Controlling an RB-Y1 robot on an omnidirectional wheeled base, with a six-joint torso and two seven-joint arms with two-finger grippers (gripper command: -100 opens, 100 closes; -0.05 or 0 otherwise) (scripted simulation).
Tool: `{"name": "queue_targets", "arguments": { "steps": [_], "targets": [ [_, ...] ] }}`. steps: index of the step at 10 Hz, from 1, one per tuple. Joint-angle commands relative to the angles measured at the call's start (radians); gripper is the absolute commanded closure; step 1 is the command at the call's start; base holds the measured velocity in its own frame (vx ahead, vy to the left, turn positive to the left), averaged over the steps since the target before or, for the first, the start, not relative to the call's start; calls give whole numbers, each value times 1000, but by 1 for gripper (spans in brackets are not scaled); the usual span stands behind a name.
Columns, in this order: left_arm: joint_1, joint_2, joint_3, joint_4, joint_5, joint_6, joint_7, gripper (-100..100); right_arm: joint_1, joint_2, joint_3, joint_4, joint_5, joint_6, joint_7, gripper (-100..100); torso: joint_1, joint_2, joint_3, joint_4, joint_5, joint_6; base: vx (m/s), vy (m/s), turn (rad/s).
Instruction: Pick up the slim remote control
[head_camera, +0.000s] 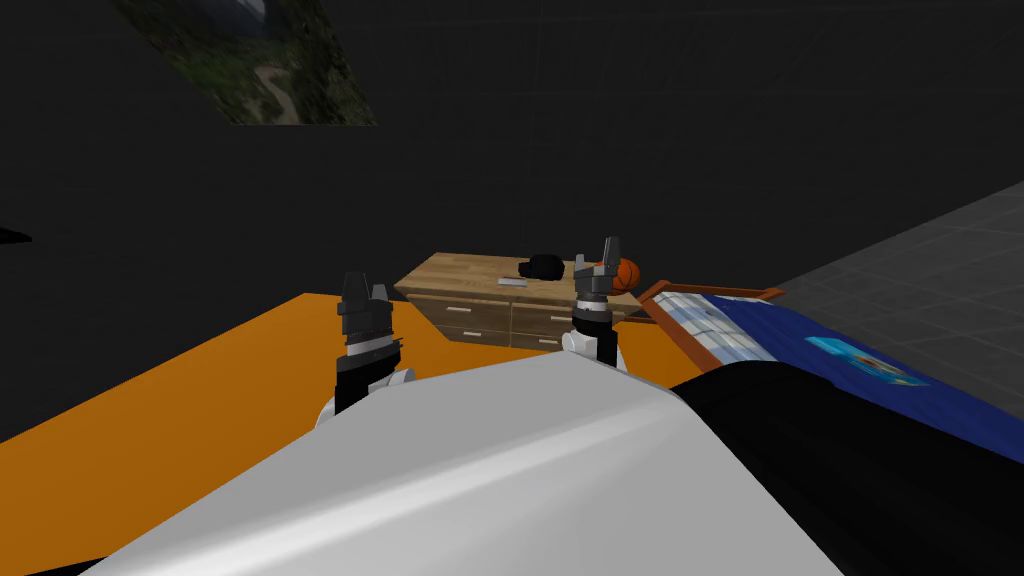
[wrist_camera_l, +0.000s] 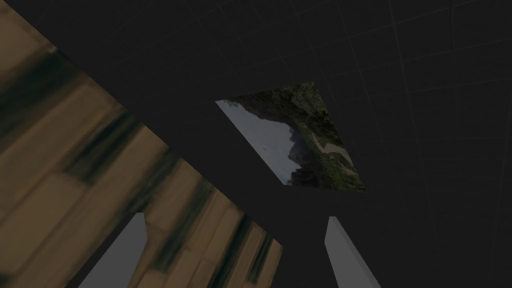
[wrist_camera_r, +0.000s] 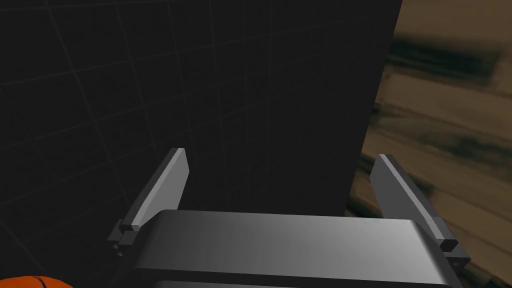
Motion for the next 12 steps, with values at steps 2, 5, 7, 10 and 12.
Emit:
{"name": "queue_targets", "arguments": {
  "steps": [2, 5, 7, 10, 12],
  "targets": [
    [0, 0, 0, 0, 0, 0, 0, 0, -16, -75, 1, 11, 5, -6, -18, -100, -1, 1, 1, 0, 0, 0, -46, -8, 61],
    [0, 0, 0, 0, 0, 0, 0, 0, -40, -159, 3, 32, 12, -13, -43, -100, -1, 5, 3, 1, 0, 0, -75, -2, 75],
    [0, 0, 0, 0, 0, 0, 0, 0, -56, -211, 4, 48, 18, -18, -58, -100, 0, 6, 3, 1, 0, 0, -89, 0, 94],
    [0, 0, 0, 0, 0, 0, 0, 0, -92, -299, 8, 88, 31, -30, -91, -100, 0, 5, 3, 1, 0, 0, -71, 1, 90],
    [0, 0, 0, 0, 0, 0, 0, 0, -111, -353, 11, 112, 40, -36, -109, -100, -1, 4, 2, 1, 0, 0, -72, 5, 108]
  ]
}}
